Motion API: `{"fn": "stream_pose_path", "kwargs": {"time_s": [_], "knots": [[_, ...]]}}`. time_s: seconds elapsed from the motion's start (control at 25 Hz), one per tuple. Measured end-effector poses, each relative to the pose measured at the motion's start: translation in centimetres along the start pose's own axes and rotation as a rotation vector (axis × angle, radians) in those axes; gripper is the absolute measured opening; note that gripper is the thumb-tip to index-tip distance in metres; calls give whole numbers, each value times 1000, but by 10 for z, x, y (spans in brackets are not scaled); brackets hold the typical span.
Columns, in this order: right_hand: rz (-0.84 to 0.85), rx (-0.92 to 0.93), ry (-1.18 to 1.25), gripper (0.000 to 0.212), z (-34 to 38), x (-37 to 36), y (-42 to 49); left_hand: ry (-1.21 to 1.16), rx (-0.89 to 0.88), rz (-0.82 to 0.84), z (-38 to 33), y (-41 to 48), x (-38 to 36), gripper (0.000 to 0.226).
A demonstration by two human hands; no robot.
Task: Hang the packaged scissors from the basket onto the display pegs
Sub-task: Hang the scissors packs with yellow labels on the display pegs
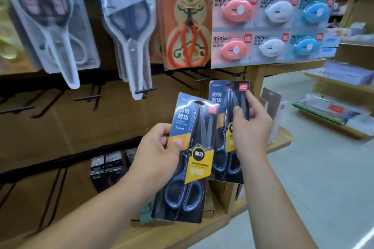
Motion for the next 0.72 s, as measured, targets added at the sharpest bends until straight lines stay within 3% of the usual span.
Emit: {"fn": "stream_pose_path", "kwargs": {"time_s": [0.32,0.56,0.72], "knots": [[42,59,-167,48,-22,-30,37,-32,-16,-2,5,34,-24,17],[-90,64,-184,41,-23,-21,43,-50,-25,12,11,41,-27,17],[83,115,-386,42,-18,-44,38,-43,-41,15,12,43,-29,17]]}}
Point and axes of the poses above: each hand's wrist, its own y-axis towards the middle knuckle, its own x-axis out of the back of the hand, z = x × y, the point moved 10 cm from there along y, towards the middle knuckle, and after that the axes turned 8 degrees about -y, right-handed, at the moved point
